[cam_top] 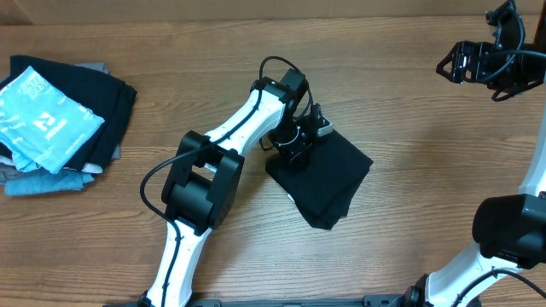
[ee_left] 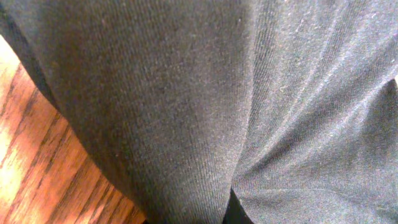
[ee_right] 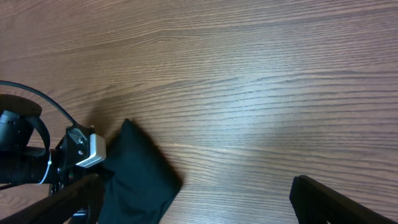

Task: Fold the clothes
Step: 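Carry the black square left and place it on the clothes stack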

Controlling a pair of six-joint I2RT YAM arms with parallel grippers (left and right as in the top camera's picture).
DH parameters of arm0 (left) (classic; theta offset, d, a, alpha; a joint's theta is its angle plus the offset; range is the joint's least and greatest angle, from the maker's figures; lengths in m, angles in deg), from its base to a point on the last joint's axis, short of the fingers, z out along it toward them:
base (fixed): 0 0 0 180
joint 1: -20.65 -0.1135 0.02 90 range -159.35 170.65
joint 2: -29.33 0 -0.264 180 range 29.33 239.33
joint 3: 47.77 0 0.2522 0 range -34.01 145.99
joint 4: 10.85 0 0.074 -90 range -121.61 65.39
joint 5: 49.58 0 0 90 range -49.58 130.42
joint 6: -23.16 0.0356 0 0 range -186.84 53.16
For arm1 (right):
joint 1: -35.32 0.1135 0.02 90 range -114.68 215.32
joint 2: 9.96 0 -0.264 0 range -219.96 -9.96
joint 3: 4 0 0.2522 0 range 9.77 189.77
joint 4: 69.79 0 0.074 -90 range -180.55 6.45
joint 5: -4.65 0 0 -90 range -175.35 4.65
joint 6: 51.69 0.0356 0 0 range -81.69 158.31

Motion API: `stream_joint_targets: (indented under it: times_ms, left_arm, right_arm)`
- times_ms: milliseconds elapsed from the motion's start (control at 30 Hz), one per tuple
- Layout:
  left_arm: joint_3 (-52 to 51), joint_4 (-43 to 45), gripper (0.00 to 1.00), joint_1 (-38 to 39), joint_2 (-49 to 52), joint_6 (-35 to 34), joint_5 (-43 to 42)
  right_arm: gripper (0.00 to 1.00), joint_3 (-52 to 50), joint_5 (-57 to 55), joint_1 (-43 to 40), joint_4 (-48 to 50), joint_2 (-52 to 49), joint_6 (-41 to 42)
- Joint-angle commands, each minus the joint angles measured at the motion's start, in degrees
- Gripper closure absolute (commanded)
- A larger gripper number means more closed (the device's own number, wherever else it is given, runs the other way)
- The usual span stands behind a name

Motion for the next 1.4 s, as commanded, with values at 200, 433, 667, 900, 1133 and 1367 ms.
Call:
stream_joint_targets:
  times_ms: [200, 433, 667, 900, 1133, 1367]
  left_arm:
    - [4.11, -5.44, 0.96, 0.22, 2.01, 0.09, -5.05]
    - [17.68, -14.95, 0.96, -1.64, 1.66, -4.5, -4.92]
    - [24.15, -16.04, 0.96, -4.61, 1.64, -12.41, -4.11]
    - [28.65, -18.32, 0.96, -11.5, 1.6, -14.45, 1.49]
    - [35.47, -23.34, 0.96, -17.66, 1.49, -11.21, 4.55]
    - [47.01, -29.46, 0.96, -28.52, 1.38, -11.06, 5.01]
  right_arm:
    - [0.0, 0.09, -0.09, -0.07, 0.09, 0.09, 0.24]
    - [0.0, 0.09, -0.09, -0.07, 0.09, 0.09, 0.24]
    - [0.0, 0.09, -0.09, -0.04, 0.09, 0.09, 0.24]
    - [0.0, 0.09, -0.09, -0.07, 0.09, 0.09, 0.26]
    - [0.0, 0.09, -0.09, -0.07, 0.09, 0.09, 0.24]
    - [0.0, 0.09, -0.09, -0.07, 0.09, 0.09, 0.24]
